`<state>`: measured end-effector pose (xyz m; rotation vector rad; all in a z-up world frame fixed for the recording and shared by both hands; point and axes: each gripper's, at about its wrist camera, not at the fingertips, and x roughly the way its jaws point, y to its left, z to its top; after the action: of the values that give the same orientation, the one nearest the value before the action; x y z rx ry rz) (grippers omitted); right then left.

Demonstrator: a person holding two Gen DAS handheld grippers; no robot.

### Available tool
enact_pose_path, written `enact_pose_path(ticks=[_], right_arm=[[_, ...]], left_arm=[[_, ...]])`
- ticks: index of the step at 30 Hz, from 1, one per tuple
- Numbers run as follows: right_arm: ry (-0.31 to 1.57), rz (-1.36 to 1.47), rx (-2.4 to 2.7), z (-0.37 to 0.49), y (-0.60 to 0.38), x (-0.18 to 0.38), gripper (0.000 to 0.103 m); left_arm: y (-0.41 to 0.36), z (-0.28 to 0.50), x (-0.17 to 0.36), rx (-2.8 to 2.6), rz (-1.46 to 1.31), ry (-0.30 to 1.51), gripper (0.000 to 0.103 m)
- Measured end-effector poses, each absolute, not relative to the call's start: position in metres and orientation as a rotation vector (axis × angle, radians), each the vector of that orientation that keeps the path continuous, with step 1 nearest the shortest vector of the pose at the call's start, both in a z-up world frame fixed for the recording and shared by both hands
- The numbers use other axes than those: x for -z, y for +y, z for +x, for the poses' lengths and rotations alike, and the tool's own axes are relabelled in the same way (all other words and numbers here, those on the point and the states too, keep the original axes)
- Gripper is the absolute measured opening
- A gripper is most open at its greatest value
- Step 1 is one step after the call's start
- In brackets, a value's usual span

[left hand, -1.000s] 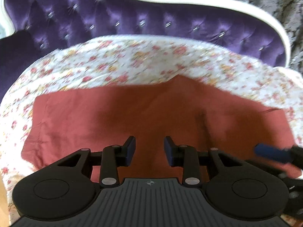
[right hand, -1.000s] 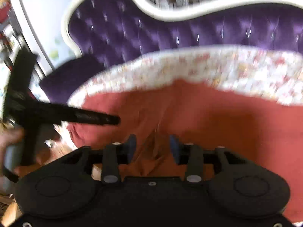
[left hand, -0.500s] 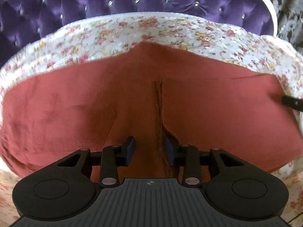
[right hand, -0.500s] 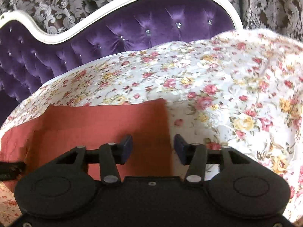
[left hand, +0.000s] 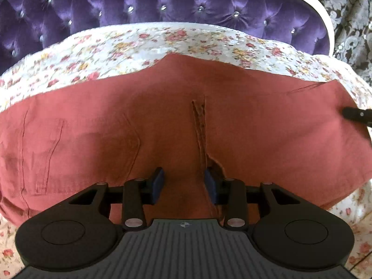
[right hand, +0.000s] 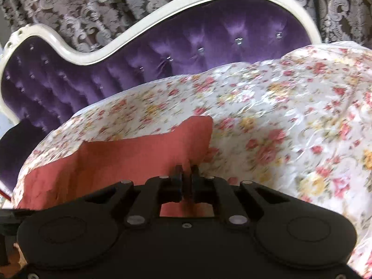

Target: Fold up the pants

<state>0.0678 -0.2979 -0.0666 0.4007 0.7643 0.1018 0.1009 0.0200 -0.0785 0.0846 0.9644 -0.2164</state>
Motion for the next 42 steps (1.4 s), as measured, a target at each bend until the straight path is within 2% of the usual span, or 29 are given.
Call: enact_pose_path(ticks=[1,3,4,5,7,11,15,20,26,32,36,37,38,39,42], right_arm=[[0.800,0.400,-0.091,0.074,-0.299,0.075,0.012],[0.854,0.372,-0.053,0.081,-0.296,0.088,0.020],[0.839,0.366,-0.039,0.078,-0.297,0.087,0.024],[0.820,0.353,-0.018,0.073,-0.295,0.082,0.035],[0.760,0.296,0.042,0.062,-0.287,0.067,0.042],[0.658,0.207,0.066,0.044,-0.263,0.039,0.042],[0.645,0.235,-0.042,0.045,-0.235,0.026,0.042],[0.665,0.239,-0.184,0.047,-0.187,0.022,0.042],[0.695,0.199,-0.300,0.045,-0.137,0.024,0.042],[0.710,0.170,-0.371,0.044,-0.109,0.026,0.042],[0.717,0.165,-0.404,0.045,-0.098,0.028,0.042],[0.722,0.163,-0.410,0.046,-0.096,0.029,0.042],[0.725,0.161,-0.415,0.047,-0.093,0.031,0.042],[0.729,0.158,-0.420,0.048,-0.092,0.032,0.042],[0.751,0.143,-0.430,0.049,-0.086,0.039,0.042]], left_arm=[[0.016,0.100,0.079,0.207,0.105,0.953,0.038],[0.017,0.099,0.078,0.208,0.107,0.947,0.038],[0.022,0.097,0.076,0.206,0.092,0.953,0.038],[0.030,0.095,0.072,0.196,0.077,0.953,0.038],[0.051,0.089,0.064,0.154,0.050,0.927,0.038],[0.107,0.077,0.046,0.033,-0.007,0.875,0.042],[0.170,0.070,0.038,-0.082,-0.097,0.858,0.048],[0.229,0.061,0.053,-0.133,-0.283,0.886,0.049],[0.249,0.063,0.081,-0.117,-0.368,0.915,0.054],[0.264,0.069,0.092,-0.122,-0.496,0.885,0.071],[0.269,0.078,0.085,-0.152,-0.497,0.843,0.071],[0.270,0.083,0.085,-0.154,-0.507,0.848,0.070],[0.270,0.086,0.086,-0.165,-0.507,0.846,0.065],[0.270,0.088,0.084,-0.180,-0.500,0.831,0.053],[0.265,0.094,0.078,-0.178,-0.461,0.816,0.031]])
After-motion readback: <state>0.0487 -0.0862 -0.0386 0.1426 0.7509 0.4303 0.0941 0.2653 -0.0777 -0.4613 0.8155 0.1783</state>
